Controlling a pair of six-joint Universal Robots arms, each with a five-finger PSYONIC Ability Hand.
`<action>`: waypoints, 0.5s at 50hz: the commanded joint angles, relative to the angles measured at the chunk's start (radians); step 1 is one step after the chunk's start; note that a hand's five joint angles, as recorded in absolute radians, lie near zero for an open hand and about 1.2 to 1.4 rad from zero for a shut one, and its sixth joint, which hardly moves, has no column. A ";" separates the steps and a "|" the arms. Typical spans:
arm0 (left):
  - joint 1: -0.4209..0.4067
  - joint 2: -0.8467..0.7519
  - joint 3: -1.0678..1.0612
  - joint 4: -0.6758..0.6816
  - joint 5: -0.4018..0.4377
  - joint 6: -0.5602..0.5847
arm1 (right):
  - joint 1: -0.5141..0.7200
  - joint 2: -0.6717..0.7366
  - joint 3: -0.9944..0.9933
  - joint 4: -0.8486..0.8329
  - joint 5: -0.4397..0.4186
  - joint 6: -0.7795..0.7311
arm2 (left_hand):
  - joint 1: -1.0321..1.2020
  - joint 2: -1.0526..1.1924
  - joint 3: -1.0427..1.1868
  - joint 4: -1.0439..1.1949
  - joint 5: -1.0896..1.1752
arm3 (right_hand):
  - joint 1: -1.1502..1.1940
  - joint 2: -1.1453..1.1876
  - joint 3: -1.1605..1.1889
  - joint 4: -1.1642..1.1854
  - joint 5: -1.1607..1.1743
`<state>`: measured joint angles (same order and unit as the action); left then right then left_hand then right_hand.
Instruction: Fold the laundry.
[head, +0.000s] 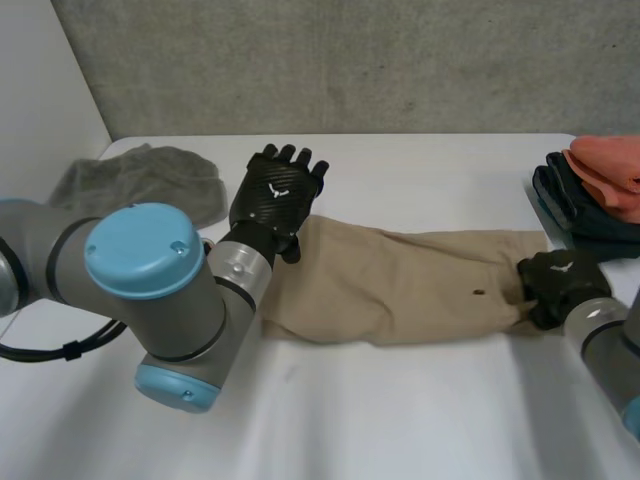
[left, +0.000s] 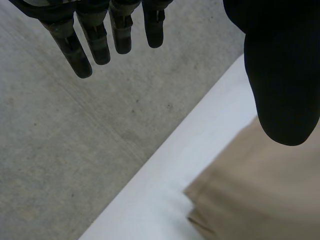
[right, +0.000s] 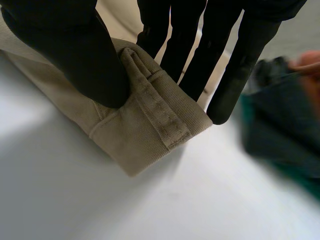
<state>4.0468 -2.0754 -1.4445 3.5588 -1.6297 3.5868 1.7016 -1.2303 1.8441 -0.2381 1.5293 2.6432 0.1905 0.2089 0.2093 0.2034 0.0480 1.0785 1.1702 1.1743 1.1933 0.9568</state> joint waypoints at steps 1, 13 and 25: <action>0.014 0.086 -0.042 -0.001 0.002 0.003 | -0.118 -0.081 0.009 0.034 0.028 -0.251 | -0.016 -0.034 -0.035 -0.029 -0.048 | 0.318 0.226 0.222 0.203 0.265; 0.061 0.158 -0.074 -0.003 -0.002 -0.014 | 0.331 -0.074 -0.146 -0.141 -0.073 -0.416 | -0.016 -0.034 -0.035 -0.029 -0.048 | 0.318 0.226 0.222 0.203 0.265; 0.058 0.166 -0.065 -0.003 -0.002 -0.111 | 0.561 0.149 -0.160 -0.115 -0.316 -0.620 | -0.016 -0.034 -0.035 -0.029 -0.048 | -0.102 -0.193 -0.197 -0.216 -0.154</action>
<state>4.1105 -1.9074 -1.5195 3.5535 -1.6324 3.5160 2.2358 -1.1357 1.6996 -0.3862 1.2615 2.1173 0.1905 0.2089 0.2093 0.2034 0.0480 1.1232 1.1703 1.1892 1.1989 0.9926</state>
